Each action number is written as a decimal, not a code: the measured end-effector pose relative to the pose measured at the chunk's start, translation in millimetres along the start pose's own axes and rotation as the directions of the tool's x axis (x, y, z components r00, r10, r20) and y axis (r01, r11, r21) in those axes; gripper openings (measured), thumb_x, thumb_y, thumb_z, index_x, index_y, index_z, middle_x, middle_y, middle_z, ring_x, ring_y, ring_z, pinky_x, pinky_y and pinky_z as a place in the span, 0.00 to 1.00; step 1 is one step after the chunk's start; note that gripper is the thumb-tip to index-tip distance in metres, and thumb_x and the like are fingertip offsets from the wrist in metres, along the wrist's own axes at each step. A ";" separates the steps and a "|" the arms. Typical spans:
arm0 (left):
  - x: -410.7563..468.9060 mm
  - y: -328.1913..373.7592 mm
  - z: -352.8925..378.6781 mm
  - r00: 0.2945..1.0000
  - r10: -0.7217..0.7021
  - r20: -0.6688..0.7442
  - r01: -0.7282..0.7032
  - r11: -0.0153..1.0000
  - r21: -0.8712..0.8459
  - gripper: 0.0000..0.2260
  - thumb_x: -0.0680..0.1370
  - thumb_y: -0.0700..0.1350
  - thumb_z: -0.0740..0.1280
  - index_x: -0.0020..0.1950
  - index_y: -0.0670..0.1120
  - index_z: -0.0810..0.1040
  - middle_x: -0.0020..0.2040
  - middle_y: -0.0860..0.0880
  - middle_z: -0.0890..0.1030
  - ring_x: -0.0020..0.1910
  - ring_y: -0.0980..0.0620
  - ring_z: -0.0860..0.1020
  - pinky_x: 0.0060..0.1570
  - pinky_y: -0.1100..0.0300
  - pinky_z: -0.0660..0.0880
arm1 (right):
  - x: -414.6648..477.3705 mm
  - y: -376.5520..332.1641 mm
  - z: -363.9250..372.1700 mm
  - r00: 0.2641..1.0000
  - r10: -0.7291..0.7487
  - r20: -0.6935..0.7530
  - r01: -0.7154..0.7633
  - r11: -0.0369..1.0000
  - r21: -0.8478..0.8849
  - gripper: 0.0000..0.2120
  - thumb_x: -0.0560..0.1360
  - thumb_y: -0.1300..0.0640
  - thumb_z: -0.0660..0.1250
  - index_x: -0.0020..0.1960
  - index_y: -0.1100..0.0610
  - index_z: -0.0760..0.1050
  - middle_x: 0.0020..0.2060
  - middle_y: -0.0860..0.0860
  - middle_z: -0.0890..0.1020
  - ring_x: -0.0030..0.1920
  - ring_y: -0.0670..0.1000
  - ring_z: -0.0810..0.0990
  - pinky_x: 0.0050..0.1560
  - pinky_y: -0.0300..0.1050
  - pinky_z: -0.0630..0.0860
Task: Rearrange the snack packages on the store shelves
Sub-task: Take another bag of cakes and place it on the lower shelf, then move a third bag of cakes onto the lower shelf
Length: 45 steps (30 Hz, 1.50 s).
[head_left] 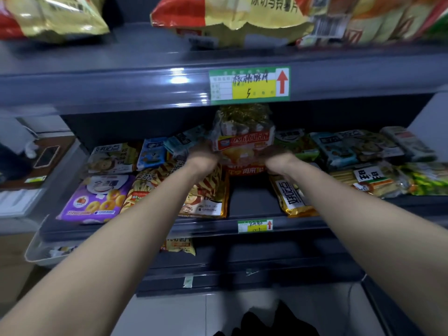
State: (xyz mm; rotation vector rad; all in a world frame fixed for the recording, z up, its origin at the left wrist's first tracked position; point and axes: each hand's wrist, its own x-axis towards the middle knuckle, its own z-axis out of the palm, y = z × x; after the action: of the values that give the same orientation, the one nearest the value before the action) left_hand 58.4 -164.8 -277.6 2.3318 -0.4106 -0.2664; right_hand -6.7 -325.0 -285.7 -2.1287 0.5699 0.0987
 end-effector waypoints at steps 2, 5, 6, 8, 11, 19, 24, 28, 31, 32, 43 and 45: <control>7.5 3.9 3.5 0.999 -0.043 -0.005 0.043 0.999 -0.015 0.15 0.78 0.44 0.63 0.62 0.39 0.73 0.60 0.44 0.77 0.57 0.45 0.76 0.47 0.56 0.71 | -0.9 0.5 -7.3 0.999 0.016 -0.038 -0.017 0.999 -0.027 0.20 0.80 0.53 0.60 0.69 0.61 0.70 0.65 0.58 0.75 0.64 0.57 0.74 0.64 0.47 0.72; 20.1 2.7 11.9 0.998 -0.044 0.046 0.047 0.996 -0.072 0.20 0.75 0.44 0.66 0.66 0.40 0.72 0.64 0.44 0.76 0.60 0.44 0.75 0.58 0.54 0.73 | 3.1 -0.1 -13.6 0.993 0.000 -0.119 0.002 1.000 0.020 0.20 0.78 0.52 0.64 0.68 0.58 0.71 0.64 0.55 0.76 0.62 0.55 0.75 0.51 0.34 0.72; 21.6 3.3 14.2 0.998 -0.045 0.053 0.048 0.997 -0.062 0.21 0.74 0.44 0.67 0.67 0.41 0.71 0.65 0.43 0.76 0.61 0.43 0.75 0.60 0.53 0.73 | 4.7 -0.8 -14.2 0.992 0.002 -0.124 0.002 0.999 0.036 0.21 0.78 0.52 0.64 0.68 0.57 0.71 0.63 0.55 0.76 0.61 0.55 0.76 0.45 0.31 0.71; 27.9 3.6 18.4 0.997 -0.042 0.058 0.046 0.996 -0.071 0.20 0.75 0.43 0.67 0.66 0.40 0.72 0.63 0.40 0.76 0.61 0.41 0.76 0.58 0.54 0.74 | 9.3 -0.3 -14.3 0.994 0.007 -0.107 0.001 0.997 0.075 0.22 0.77 0.51 0.65 0.69 0.56 0.70 0.61 0.54 0.77 0.59 0.55 0.77 0.44 0.33 0.73; 31.6 9.6 22.6 0.997 -0.018 0.075 0.028 0.990 -0.137 0.15 0.75 0.39 0.66 0.61 0.38 0.76 0.58 0.39 0.79 0.54 0.44 0.80 0.52 0.56 0.78 | 16.6 2.9 -17.5 0.994 0.030 -0.103 -0.016 0.991 0.133 0.27 0.76 0.57 0.64 0.73 0.54 0.62 0.63 0.54 0.77 0.55 0.53 0.77 0.45 0.39 0.75; 23.2 14.5 17.6 0.989 -0.023 0.146 0.047 0.986 -0.162 0.16 0.74 0.37 0.66 0.63 0.41 0.75 0.56 0.44 0.79 0.53 0.46 0.78 0.48 0.56 0.75 | 13.4 5.3 -14.6 0.997 -0.032 -0.066 0.037 0.996 0.080 0.38 0.75 0.59 0.67 0.78 0.55 0.49 0.68 0.55 0.72 0.64 0.56 0.74 0.57 0.40 0.72; 8.2 17.8 18.4 0.998 -0.044 0.055 0.048 0.996 -0.077 0.15 0.73 0.45 0.67 0.57 0.41 0.79 0.58 0.43 0.80 0.56 0.45 0.78 0.56 0.52 0.76 | -3.5 9.4 -19.1 0.993 -0.106 -0.054 0.109 0.993 0.052 0.24 0.75 0.59 0.69 0.68 0.59 0.69 0.63 0.55 0.77 0.62 0.55 0.76 0.63 0.45 0.73; -37.6 49.3 21.4 0.999 -0.039 0.021 0.042 0.985 -0.166 0.16 0.75 0.37 0.67 0.63 0.37 0.75 0.59 0.42 0.78 0.59 0.45 0.76 0.50 0.65 0.72 | -40.7 15.2 -39.8 0.986 -0.156 -0.065 0.161 0.984 0.071 0.18 0.77 0.60 0.66 0.66 0.61 0.73 0.61 0.55 0.78 0.62 0.55 0.75 0.61 0.42 0.71; -70.5 68.6 24.8 1.000 0.007 0.005 -0.006 0.983 -0.184 0.15 0.78 0.38 0.64 0.64 0.37 0.74 0.61 0.42 0.77 0.60 0.47 0.75 0.56 0.61 0.70 | -74.2 15.7 -59.4 0.967 -0.241 -0.078 0.241 0.970 -0.015 0.18 0.77 0.58 0.66 0.66 0.60 0.73 0.58 0.54 0.80 0.59 0.53 0.77 0.56 0.38 0.70; -84.0 78.7 23.0 1.000 0.029 0.011 -0.026 0.981 -0.192 0.14 0.78 0.39 0.64 0.63 0.38 0.74 0.58 0.44 0.78 0.56 0.49 0.75 0.54 0.62 0.70 | -85.7 14.7 -66.8 0.958 -0.274 -0.085 0.271 0.962 -0.042 0.17 0.76 0.57 0.66 0.64 0.60 0.75 0.57 0.54 0.81 0.58 0.53 0.78 0.56 0.39 0.72; -195.3 202.7 -18.4 0.931 0.357 -0.078 -0.360 0.932 -0.032 0.13 0.77 0.40 0.64 0.62 0.44 0.77 0.55 0.50 0.81 0.53 0.54 0.78 0.52 0.64 0.73 | -215.4 -31.1 -175.9 0.786 -0.581 -0.212 0.496 0.797 -0.345 0.11 0.77 0.54 0.65 0.55 0.56 0.81 0.53 0.51 0.83 0.54 0.49 0.79 0.50 0.38 0.70; -200.1 224.9 -33.9 0.909 0.394 -0.135 -0.402 0.915 -0.036 0.11 0.78 0.41 0.64 0.60 0.45 0.78 0.54 0.50 0.81 0.53 0.54 0.78 0.53 0.62 0.73 | -225.7 -45.1 -197.4 0.738 -0.610 -0.290 0.517 0.786 -0.338 0.10 0.76 0.54 0.65 0.52 0.56 0.82 0.50 0.51 0.83 0.52 0.49 0.79 0.48 0.38 0.69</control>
State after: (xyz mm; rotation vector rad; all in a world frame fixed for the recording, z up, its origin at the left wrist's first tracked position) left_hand -164.9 -221.2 -80.7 2.1288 -0.7898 0.0650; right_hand -215.6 -378.4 -72.6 -2.4849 0.0922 -0.6478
